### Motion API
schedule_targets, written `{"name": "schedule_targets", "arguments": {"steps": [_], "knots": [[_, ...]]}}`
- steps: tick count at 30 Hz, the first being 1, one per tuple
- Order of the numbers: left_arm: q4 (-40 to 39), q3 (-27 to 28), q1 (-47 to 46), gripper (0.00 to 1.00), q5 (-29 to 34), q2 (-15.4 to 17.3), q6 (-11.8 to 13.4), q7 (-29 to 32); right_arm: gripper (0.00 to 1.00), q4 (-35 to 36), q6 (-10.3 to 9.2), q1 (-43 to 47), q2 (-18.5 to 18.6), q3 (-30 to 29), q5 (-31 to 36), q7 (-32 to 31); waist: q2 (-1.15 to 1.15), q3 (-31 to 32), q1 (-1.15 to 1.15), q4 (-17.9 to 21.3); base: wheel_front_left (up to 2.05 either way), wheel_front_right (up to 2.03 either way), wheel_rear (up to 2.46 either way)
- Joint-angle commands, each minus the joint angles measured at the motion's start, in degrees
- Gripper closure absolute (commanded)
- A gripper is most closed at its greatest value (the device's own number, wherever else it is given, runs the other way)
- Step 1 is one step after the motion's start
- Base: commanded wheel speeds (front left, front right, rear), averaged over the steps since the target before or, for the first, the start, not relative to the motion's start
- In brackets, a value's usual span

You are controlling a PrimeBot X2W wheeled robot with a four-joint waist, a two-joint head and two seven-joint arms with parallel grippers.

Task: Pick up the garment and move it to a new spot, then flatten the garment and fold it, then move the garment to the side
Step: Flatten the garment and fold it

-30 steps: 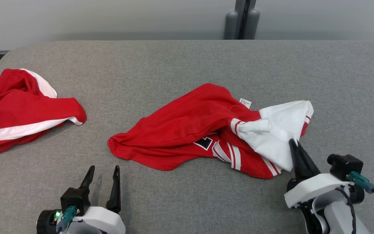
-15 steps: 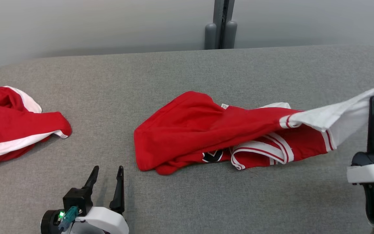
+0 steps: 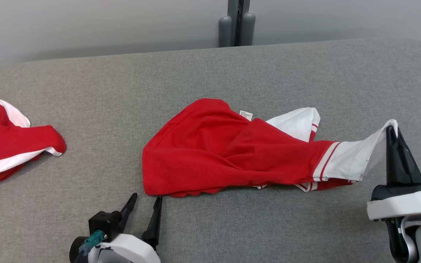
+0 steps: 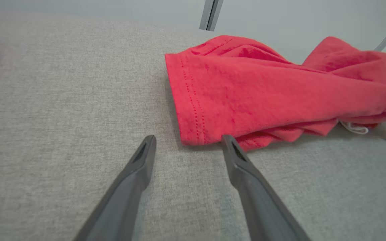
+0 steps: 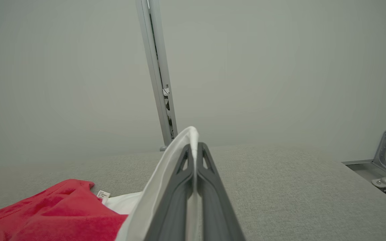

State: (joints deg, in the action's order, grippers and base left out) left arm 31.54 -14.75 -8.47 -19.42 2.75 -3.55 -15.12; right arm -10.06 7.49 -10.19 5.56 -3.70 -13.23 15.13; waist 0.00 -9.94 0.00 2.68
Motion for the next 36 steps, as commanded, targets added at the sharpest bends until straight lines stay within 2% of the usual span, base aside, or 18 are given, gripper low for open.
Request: {"name": "schedule_targets", "arguments": {"steps": [1, 10, 12, 13, 14, 15, 21, 28, 32, 36], "knots": [[0.3, 0.0, -1.1, 0.00, -0.4, 0.3, -0.3, 0.0, 1.00, -0.1, 0.00, -0.5, 0.1, 0.2, -0.1, 0.0, 0.00, -0.3, 0.00, 0.2, 0.00, 0.00, 0.00], [1.7, -0.1, -4.0, 0.00, -1.7, 0.3, -0.6, 0.0, 1.00, -0.1, 0.00, -2.2, 0.3, 1.5, -0.3, 0.0, 0.00, -1.9, 0.00, 1.4, 0.00, 0.00, 0.00], [2.0, -0.1, -4.2, 0.27, -1.8, 0.2, -0.8, 0.0, 1.00, -0.2, 0.00, -2.4, 0.3, 1.5, -0.4, 0.0, 0.00, -2.1, 0.00, 1.6, 0.00, 0.00, 0.00], [2.2, 0.0, -4.3, 0.58, -1.8, 0.3, -0.9, 0.0, 1.00, -0.2, 0.00, -2.4, 0.3, 1.4, -0.4, 0.0, 0.00, -2.3, 0.00, 1.6, 0.00, 0.00, 0.00], [2.3, 0.0, -4.2, 0.95, -1.8, 0.3, -0.9, 0.0, 1.00, -0.2, 0.00, -2.5, 0.3, 1.4, -0.4, 0.0, 0.00, -2.4, 0.00, 1.7, 0.00, 0.00, 0.00], [2.4, 0.0, -4.2, 1.00, -1.8, 0.3, -0.9, 0.0, 1.00, -0.2, 0.00, -2.6, 0.3, 1.3, -0.5, 0.0, 0.00, -2.4, 0.00, 1.7, 0.00, 0.00, 0.00], [-1.0, 1.7, -3.5, 1.00, -3.7, 0.3, -2.1, 0.0, 1.00, 0.5, 0.00, -3.6, 0.0, 0.8, -0.9, 0.0, 0.00, -1.9, 0.00, 0.9, 0.00, 0.00, 0.00], [-6.9, 4.5, -7.2, 1.00, -0.7, 0.4, -3.4, 0.0, 1.00, 2.2, 0.00, -6.7, 0.6, 0.9, -1.2, 0.0, 0.00, 0.4, 0.00, -0.9, 0.00, 0.00, 0.00], [-9.9, 6.2, -11.9, 1.00, -0.6, 1.7, -3.9, 0.0, 1.00, 3.4, 0.00, -11.6, 1.4, 0.9, -2.9, 0.0, 0.00, 2.8, 0.00, -1.6, 0.00, 0.00, 0.00], [-12.9, 5.1, -19.0, 1.00, -1.3, 5.7, -4.0, 0.0, 1.00, 5.3, 0.00, -17.7, 2.9, 0.8, -3.9, 0.0, 0.00, 5.3, 0.00, -2.2, 0.00, 0.00, 0.00]]}}
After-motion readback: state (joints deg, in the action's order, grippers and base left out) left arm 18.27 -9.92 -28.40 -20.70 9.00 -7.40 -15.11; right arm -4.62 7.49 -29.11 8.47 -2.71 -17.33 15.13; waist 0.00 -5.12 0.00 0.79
